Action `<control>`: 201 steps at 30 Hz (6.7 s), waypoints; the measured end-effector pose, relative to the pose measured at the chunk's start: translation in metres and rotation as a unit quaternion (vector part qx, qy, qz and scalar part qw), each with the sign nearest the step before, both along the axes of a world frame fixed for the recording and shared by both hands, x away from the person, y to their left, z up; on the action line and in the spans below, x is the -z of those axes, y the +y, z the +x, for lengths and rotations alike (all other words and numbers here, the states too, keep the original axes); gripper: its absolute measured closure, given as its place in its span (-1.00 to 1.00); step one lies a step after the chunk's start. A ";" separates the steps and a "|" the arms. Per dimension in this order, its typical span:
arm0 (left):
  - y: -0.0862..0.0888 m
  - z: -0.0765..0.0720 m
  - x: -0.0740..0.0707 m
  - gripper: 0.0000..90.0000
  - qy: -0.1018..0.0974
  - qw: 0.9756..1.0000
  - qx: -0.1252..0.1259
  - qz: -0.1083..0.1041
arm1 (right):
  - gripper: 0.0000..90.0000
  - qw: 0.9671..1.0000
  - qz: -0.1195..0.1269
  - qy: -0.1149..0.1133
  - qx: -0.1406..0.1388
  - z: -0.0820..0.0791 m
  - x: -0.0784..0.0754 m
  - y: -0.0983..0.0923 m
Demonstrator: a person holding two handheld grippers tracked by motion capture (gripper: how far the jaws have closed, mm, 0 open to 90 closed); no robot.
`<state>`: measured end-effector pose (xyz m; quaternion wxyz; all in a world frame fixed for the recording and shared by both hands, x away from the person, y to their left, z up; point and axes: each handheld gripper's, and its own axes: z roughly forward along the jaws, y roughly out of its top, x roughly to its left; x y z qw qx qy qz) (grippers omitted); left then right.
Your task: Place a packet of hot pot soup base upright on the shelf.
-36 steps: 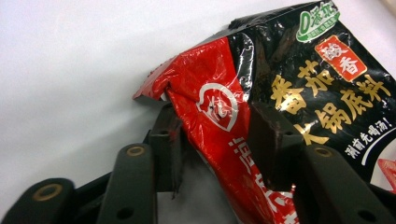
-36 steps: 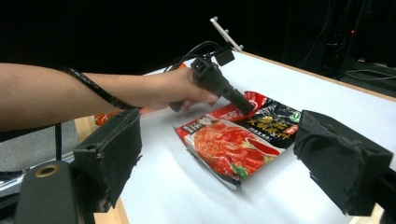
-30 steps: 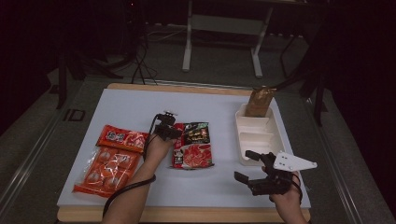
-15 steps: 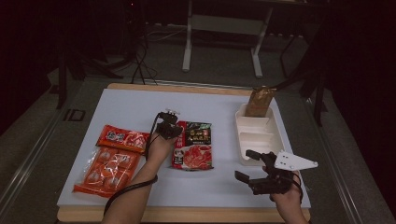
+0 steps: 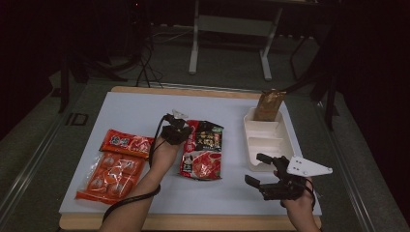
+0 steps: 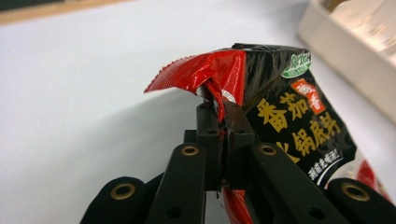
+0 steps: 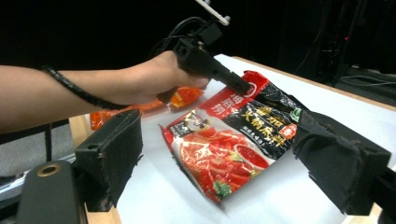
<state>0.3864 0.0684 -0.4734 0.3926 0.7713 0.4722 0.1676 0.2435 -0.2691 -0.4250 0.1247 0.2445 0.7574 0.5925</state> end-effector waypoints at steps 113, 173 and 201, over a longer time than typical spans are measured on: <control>0.052 -0.142 -0.035 -0.97 -0.108 0.963 0.184 -0.163 | 0.69 0.998 0.002 -0.046 0.033 0.068 -0.104 -0.025; 0.078 -0.176 0.031 -0.96 -0.076 0.965 0.170 -0.184 | 0.69 0.978 -0.120 -0.117 0.121 0.183 -0.061 -0.088; 0.079 -0.176 0.034 -0.96 -0.075 0.966 0.168 -0.183 | 0.62 0.989 -0.102 -0.054 0.091 0.190 -0.025 -0.079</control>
